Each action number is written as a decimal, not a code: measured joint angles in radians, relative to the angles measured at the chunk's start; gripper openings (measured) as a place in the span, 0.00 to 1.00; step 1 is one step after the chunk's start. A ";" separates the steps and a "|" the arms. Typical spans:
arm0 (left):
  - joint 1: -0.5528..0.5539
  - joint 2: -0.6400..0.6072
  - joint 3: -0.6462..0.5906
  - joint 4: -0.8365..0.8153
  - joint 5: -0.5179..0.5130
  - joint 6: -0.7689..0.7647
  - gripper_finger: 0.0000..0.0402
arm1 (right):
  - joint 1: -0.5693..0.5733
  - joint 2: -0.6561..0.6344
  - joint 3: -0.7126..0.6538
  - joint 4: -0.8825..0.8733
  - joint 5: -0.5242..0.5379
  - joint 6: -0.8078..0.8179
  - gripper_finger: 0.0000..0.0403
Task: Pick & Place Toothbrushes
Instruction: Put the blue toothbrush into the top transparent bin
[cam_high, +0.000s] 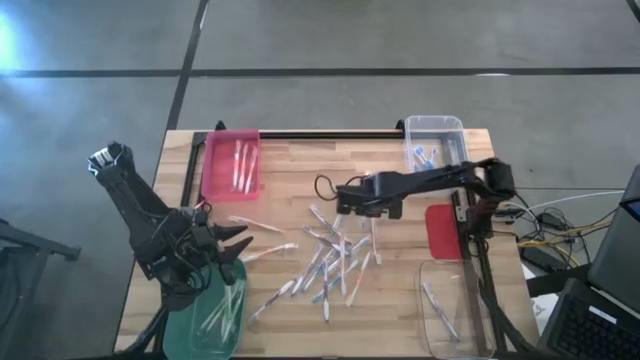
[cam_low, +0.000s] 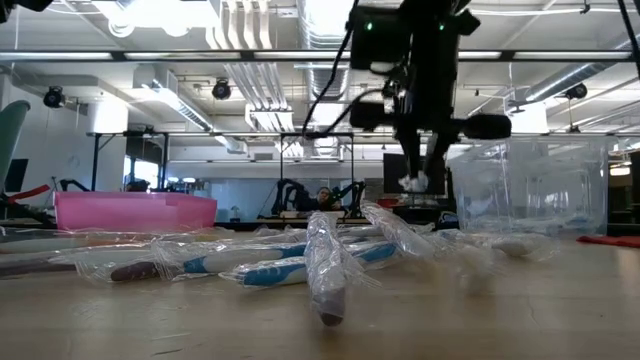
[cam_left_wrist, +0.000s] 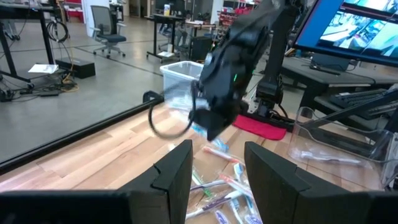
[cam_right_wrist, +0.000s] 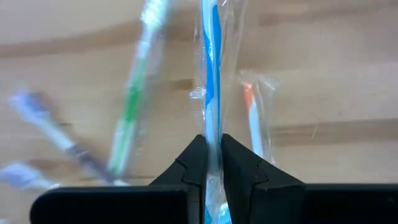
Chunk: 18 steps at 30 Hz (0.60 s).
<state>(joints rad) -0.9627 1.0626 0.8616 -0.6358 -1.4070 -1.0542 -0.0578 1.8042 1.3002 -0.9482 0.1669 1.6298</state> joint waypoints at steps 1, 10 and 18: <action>0.000 0.000 0.000 -0.001 0.000 0.000 0.38 | -0.001 -0.018 0.001 -0.001 0.013 -0.010 0.07; 0.000 0.000 0.000 0.000 0.000 0.000 0.38 | -0.019 -0.204 0.001 -0.023 0.138 -0.085 0.07; 0.001 0.000 0.000 0.000 0.000 0.000 0.38 | -0.026 -0.374 0.002 -0.027 0.233 -0.208 0.07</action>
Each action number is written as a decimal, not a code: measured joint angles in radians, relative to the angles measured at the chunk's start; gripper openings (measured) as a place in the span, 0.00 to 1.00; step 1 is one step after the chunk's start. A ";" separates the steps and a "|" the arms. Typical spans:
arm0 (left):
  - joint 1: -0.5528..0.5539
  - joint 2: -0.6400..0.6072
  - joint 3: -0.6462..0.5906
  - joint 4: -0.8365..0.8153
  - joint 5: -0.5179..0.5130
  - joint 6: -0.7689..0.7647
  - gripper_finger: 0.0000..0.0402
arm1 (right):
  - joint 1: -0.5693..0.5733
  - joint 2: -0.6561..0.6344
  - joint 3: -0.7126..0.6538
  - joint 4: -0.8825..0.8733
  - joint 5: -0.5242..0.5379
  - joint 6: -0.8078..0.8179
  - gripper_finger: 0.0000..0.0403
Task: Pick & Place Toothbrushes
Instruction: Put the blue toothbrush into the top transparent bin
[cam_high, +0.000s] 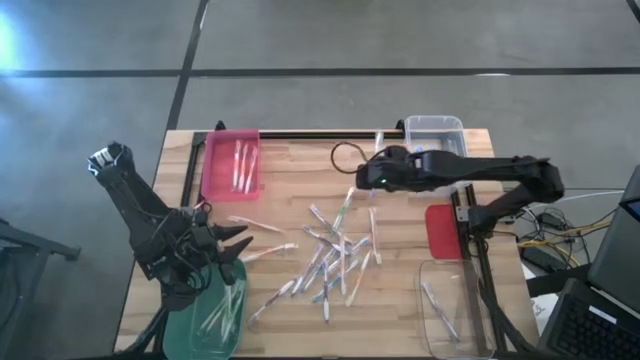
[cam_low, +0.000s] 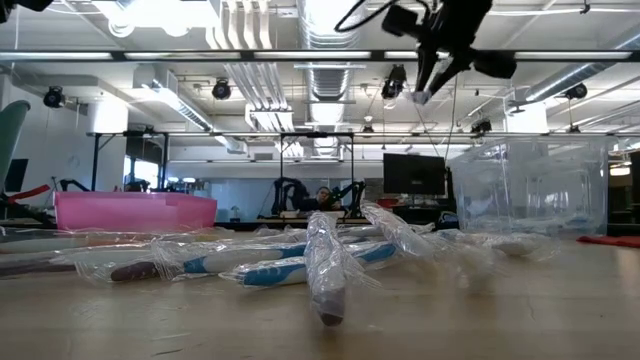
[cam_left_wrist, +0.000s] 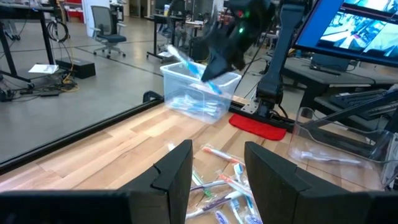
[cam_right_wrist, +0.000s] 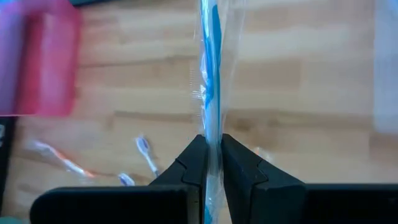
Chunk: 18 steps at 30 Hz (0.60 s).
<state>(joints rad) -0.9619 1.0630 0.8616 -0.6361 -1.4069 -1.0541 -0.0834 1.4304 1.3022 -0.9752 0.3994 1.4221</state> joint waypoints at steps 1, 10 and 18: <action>0.000 0.000 0.000 0.000 0.000 0.000 0.38 | 0.000 -0.020 0.000 0.000 0.014 -0.021 0.07; 0.000 0.000 0.000 0.000 0.000 0.000 0.38 | -0.021 -0.187 0.000 -0.014 0.174 -0.274 0.07; 0.000 0.000 0.000 0.000 0.000 0.000 0.38 | -0.114 -0.266 0.000 -0.018 0.237 -0.529 0.07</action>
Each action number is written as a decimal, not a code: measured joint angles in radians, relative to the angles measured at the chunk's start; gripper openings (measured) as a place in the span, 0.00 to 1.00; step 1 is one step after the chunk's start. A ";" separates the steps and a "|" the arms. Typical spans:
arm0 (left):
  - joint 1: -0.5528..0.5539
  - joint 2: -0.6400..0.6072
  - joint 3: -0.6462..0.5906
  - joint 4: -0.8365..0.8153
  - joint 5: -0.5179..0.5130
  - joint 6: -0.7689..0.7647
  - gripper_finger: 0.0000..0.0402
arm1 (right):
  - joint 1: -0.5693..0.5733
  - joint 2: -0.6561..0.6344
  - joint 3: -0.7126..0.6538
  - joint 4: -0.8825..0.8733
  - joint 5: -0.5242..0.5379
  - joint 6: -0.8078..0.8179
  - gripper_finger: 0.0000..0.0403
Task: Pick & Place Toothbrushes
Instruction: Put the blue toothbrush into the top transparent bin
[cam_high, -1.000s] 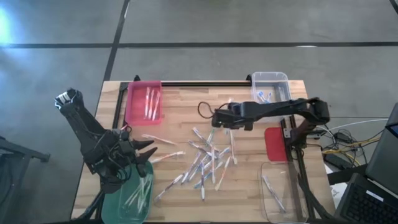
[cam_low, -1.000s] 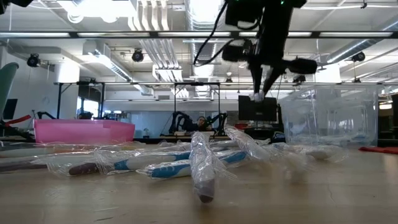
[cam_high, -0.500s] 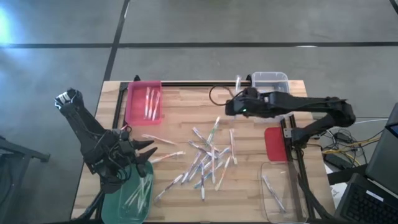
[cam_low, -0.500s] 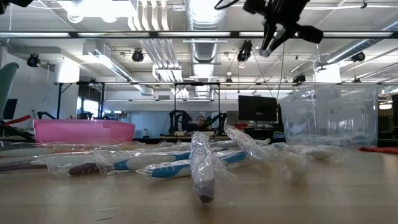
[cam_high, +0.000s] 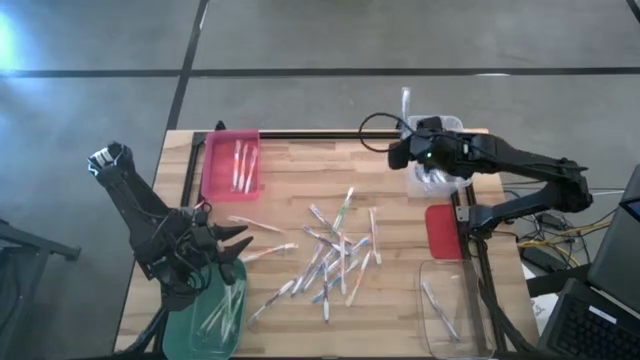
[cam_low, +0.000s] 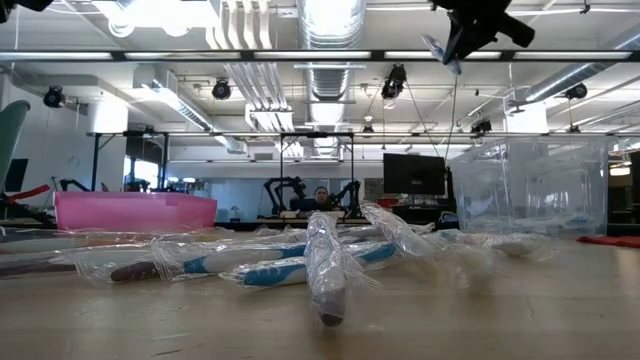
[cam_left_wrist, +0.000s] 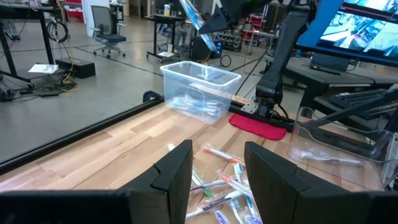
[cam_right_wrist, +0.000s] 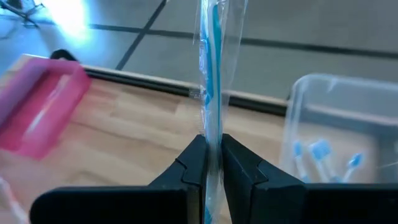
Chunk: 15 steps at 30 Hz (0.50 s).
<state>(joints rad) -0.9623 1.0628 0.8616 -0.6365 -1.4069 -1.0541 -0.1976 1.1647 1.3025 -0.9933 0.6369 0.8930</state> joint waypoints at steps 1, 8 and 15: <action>0.000 0.000 0.000 0.000 0.000 0.000 0.38 | -0.017 -0.004 0.000 -0.001 0.000 -0.026 0.07; 0.000 0.000 0.000 0.000 0.000 0.000 0.38 | -0.153 -0.011 0.000 -0.053 0.002 -0.165 0.07; -0.001 0.000 0.000 0.000 0.000 0.000 0.38 | -0.318 0.010 0.000 -0.251 -0.047 -0.182 0.05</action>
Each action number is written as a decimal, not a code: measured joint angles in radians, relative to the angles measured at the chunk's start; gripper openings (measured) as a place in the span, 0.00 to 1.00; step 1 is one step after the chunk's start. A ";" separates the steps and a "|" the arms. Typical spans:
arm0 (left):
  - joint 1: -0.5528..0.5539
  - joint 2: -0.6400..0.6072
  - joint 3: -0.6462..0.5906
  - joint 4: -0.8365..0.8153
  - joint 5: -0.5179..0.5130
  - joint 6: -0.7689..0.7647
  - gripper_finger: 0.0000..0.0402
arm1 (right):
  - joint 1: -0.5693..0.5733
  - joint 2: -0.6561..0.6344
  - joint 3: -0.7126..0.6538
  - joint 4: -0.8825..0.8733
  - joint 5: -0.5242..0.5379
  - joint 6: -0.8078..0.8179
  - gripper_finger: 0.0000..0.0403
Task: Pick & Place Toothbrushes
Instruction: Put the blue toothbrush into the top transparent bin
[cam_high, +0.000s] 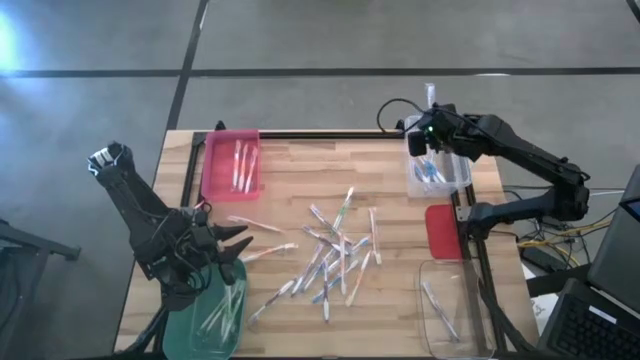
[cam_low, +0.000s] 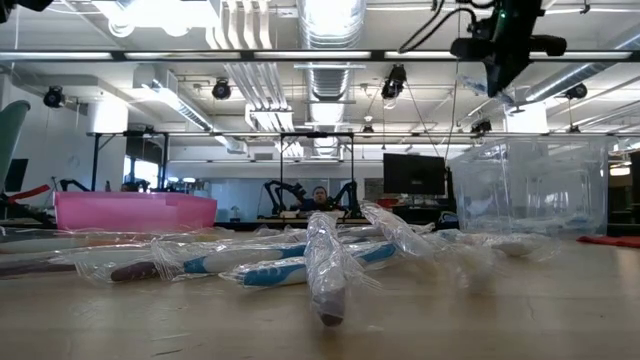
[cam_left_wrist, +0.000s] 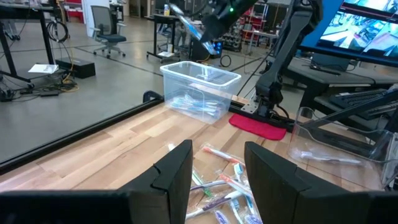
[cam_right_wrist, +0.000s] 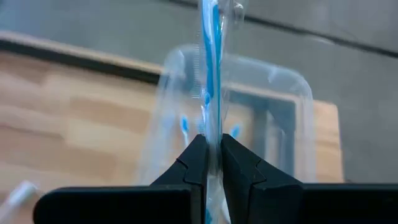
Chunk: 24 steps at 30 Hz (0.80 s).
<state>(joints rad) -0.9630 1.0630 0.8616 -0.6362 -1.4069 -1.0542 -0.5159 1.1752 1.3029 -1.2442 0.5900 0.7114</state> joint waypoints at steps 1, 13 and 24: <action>0.000 0.000 0.000 0.000 0.000 0.000 0.38 | -0.025 0.002 0.000 -0.014 -0.023 -0.021 0.05; 0.000 0.000 0.000 0.000 0.000 0.000 0.38 | -0.196 0.047 0.000 -0.088 -0.190 -0.121 0.05; 0.000 0.000 0.000 0.000 0.000 0.000 0.38 | -0.201 0.201 -0.001 -0.182 -0.237 -0.114 0.05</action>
<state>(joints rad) -0.9627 1.0630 0.8616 -0.6362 -1.4068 -1.0542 -0.7170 1.3760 1.3018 -1.4260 0.3531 0.5978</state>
